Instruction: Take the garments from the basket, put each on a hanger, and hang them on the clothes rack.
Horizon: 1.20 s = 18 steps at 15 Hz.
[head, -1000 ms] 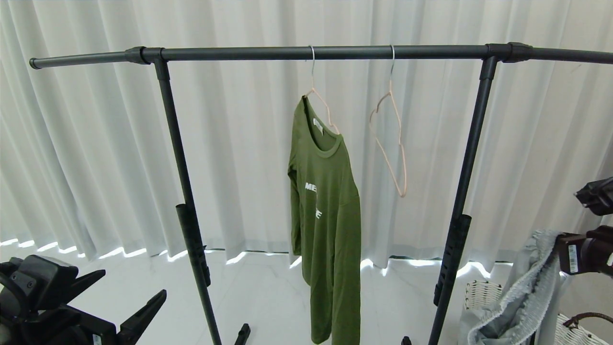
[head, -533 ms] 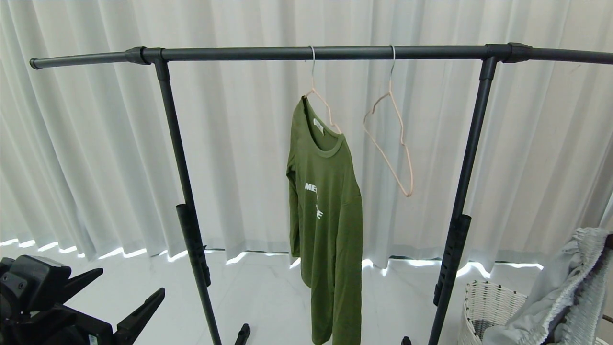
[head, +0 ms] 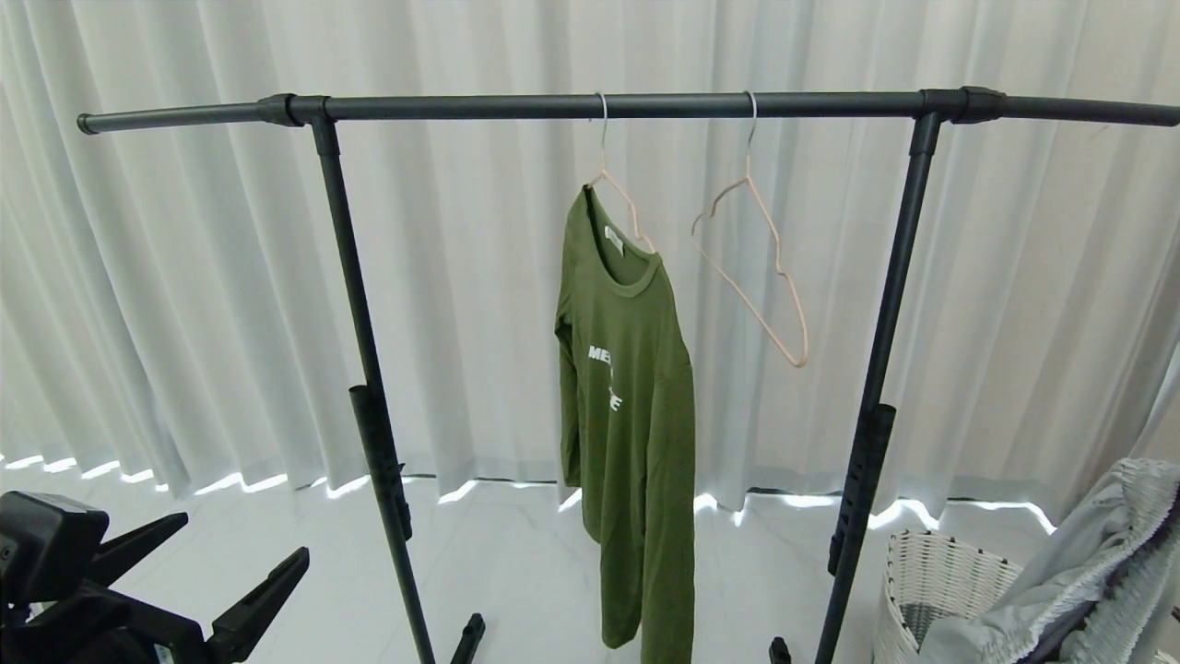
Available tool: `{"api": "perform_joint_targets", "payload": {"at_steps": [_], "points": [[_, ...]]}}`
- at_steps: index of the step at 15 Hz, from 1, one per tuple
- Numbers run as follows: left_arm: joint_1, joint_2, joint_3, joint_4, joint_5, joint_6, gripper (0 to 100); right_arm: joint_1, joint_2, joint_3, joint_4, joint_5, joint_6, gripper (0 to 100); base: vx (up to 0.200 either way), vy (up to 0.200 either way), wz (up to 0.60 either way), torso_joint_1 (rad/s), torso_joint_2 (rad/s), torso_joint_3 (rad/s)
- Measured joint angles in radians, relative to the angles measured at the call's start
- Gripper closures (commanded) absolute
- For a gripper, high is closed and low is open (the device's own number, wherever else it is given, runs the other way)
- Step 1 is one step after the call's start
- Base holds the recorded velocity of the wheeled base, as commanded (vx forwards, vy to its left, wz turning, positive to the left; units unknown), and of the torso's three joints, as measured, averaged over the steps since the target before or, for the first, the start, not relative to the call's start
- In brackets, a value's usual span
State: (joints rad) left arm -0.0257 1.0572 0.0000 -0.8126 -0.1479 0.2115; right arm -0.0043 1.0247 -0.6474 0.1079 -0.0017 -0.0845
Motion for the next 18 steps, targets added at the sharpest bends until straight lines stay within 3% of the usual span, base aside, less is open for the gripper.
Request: {"api": "perform_joint_targets", "payload": {"at_steps": [11, 18], "points": [[0.0, -0.01, 0.0, 0.029, -0.001, 0.0, 0, 0.003, -0.001, 0.006, -0.001, 0.006, -0.001, 100, -0.018, 0.0, 0.0, 0.0, 0.0, 0.0], [0.0, -0.011, 0.0, 0.041, 0.0, 0.003, 0, 0.015, 0.017, 0.002, -0.002, 0.005, -0.004, 100, 0.0, 0.2, 0.0, 0.004, 0.0, 0.0]]}}
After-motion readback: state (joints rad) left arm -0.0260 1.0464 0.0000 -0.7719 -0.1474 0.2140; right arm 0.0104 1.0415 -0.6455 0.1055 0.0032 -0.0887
